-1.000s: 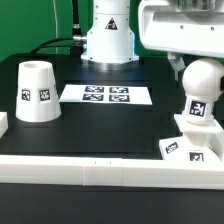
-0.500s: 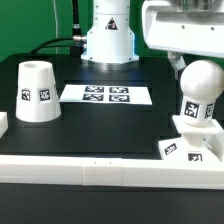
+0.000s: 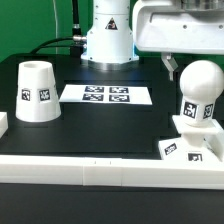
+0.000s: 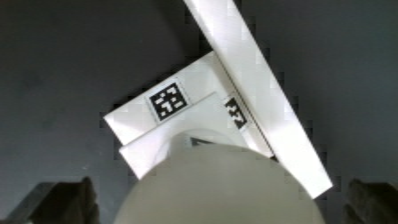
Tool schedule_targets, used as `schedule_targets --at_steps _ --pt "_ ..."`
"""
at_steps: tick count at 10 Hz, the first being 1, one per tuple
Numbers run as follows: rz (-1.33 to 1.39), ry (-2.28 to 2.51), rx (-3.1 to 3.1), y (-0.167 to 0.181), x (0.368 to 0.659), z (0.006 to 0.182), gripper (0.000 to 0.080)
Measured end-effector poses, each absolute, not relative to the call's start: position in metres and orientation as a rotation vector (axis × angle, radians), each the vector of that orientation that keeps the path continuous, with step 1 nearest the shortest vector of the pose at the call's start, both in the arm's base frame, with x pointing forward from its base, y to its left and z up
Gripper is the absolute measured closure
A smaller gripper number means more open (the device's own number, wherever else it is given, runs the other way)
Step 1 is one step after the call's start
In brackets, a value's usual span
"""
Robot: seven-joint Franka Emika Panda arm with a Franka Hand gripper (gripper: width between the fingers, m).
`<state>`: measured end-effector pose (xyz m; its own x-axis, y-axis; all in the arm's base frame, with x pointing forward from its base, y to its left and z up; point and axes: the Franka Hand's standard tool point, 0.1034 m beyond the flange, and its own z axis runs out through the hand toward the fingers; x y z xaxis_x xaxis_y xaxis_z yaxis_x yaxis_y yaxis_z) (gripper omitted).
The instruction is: Assemble lamp
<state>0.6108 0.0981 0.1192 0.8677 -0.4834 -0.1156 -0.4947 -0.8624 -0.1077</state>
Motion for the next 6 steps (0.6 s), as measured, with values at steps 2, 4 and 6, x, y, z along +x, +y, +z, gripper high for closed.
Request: schedule_targets --at_steps 2,4,6 --pt "0.111 0.528 -2.952 0.0979 0.6107 0.1189 0.0100" --pt "0.089 0.228 -3.015 0.0951 0.6104 0.1190 0.0100" --pt "0.063 -0.133 -3.066 0.0927 0.6108 0.1188 0.0100"
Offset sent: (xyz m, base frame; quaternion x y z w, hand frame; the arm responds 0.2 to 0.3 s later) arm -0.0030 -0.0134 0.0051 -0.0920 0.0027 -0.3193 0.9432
